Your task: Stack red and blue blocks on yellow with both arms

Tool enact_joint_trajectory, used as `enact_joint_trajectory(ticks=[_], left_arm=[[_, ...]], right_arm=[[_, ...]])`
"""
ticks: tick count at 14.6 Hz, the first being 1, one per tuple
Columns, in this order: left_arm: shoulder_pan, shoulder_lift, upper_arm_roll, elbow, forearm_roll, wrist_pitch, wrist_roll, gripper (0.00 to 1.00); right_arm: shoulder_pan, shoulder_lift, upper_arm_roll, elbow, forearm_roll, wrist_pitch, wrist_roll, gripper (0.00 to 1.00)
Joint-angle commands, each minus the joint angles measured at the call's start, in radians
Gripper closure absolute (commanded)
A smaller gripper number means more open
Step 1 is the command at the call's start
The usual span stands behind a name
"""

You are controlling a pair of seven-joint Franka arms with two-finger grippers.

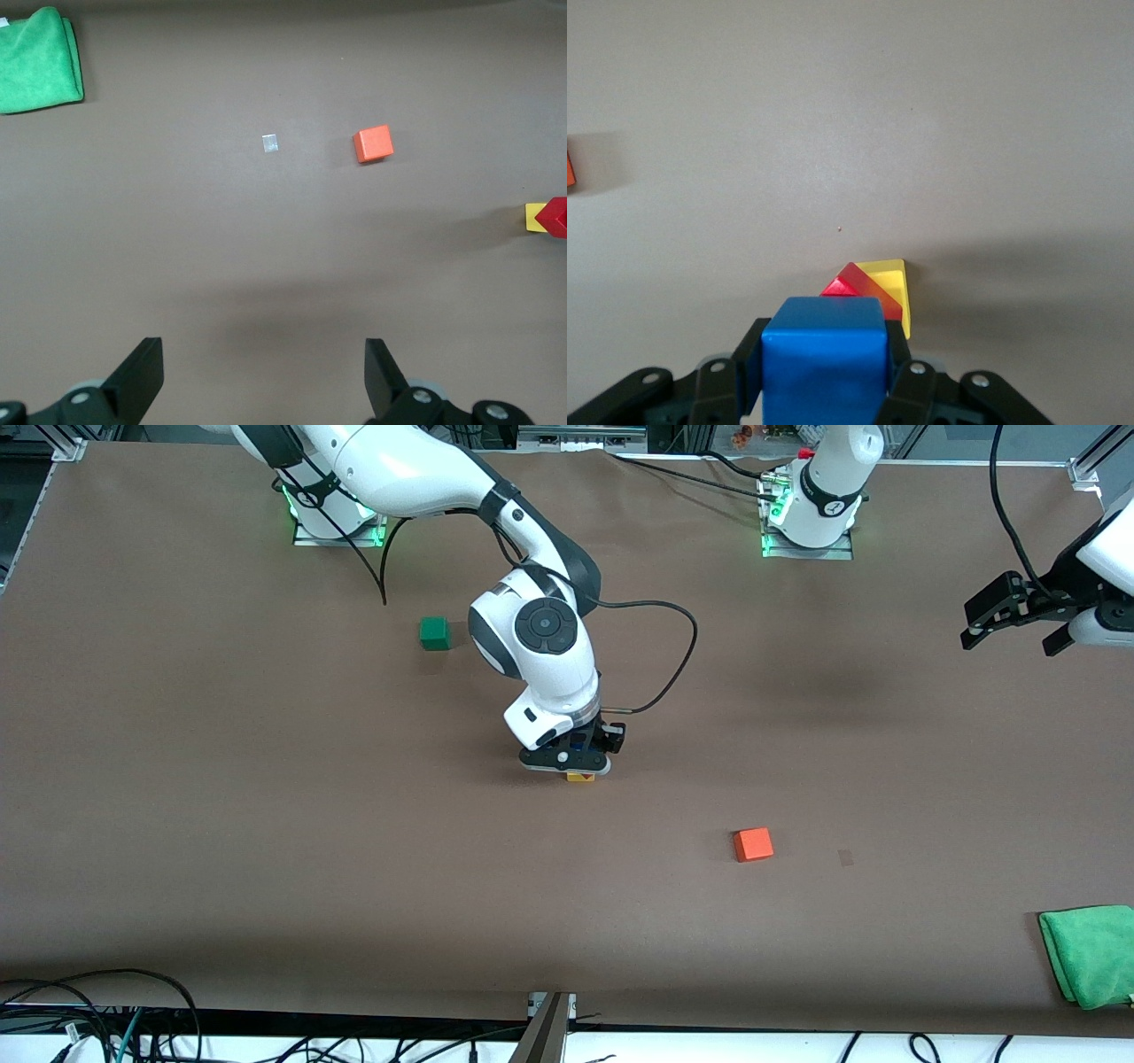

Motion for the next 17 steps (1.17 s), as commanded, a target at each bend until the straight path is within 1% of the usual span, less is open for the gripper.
enact_joint_trajectory(ticks=[1,4,6,8,9,12,14,15,16,17], left_arm=[[0.0,0.004,0.003,0.012,-0.013,-0.026,-0.011,0.0],[0.015,-0.003,0.009,0.004,-0.014,-0.023,-0.009,0.0],[0.018,-0.003,0.009,-0.014,-0.016,0.014,-0.009,0.0],[0.025,-0.003,0.006,-0.031,-0.017,0.032,0.004,0.0],[0.025,-0.002,0.007,-0.036,-0.038,0.032,0.009,0.0],[0.023,-0.006,-0.022,-0.086,-0.049,0.049,0.009,0.0],[0.002,-0.008,-0.017,-0.088,-0.049,0.046,0.006,0.0],[-0.003,-0.01,-0.016,-0.088,-0.049,0.045,0.0,0.0],[-0.003,-0.01,-0.017,-0.086,-0.049,0.045,-0.002,0.0],[0.0,-0.011,-0.017,-0.085,-0.049,0.045,-0.002,0.0]], right_arm=[[0.012,0.016,-0.011,0.036,-0.033,-0.017,0.024,0.78],[0.018,0.016,-0.011,0.035,-0.034,-0.023,0.024,0.78],[0.02,0.016,-0.011,0.033,-0.034,-0.023,0.024,0.78],[0.02,0.018,-0.011,0.033,-0.034,-0.022,0.026,0.77],[0.02,0.021,-0.011,0.032,-0.036,-0.022,0.026,0.75],[0.02,0.026,-0.011,0.032,-0.054,-0.022,0.026,0.75],[0.02,0.03,-0.011,0.032,-0.056,-0.02,0.035,0.71],[0.021,0.03,-0.011,0.032,-0.056,-0.02,0.038,0.66],[0.02,0.03,-0.011,0.032,-0.056,-0.02,0.038,0.5],[0.02,0.029,-0.011,0.033,-0.056,-0.02,0.047,0.0]])
